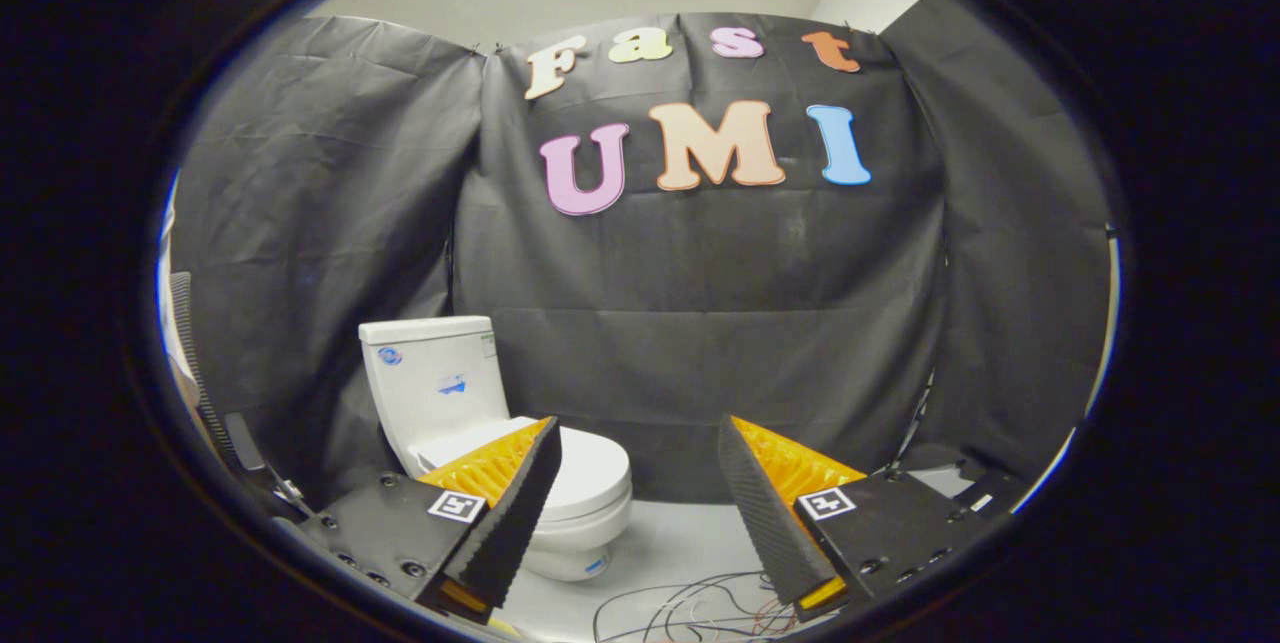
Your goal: Open the toilet lid.
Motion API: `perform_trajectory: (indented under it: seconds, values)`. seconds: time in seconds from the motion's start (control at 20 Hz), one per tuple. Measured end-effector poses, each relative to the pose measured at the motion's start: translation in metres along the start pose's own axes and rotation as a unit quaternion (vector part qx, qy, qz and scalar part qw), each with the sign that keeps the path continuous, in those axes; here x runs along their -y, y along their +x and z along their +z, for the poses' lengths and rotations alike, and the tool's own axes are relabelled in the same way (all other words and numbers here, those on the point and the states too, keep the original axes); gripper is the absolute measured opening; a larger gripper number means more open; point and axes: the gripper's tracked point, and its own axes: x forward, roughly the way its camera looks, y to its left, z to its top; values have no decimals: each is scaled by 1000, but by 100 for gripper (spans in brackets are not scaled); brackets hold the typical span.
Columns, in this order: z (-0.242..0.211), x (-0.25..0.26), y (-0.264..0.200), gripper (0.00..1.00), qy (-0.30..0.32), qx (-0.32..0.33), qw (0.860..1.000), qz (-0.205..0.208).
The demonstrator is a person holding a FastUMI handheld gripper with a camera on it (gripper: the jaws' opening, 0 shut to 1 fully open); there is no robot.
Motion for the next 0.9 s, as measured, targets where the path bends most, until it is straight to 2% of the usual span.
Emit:
perform_trajectory:
  seconds: [0.45,0.75,0.9]
  values:
    - [-2,0,6,98,-2,-1,1000,-2]
    - [-20,-5,54,97,2,-45,999,6]
    - [-17,-20,76,97,-2,-50,998,30]
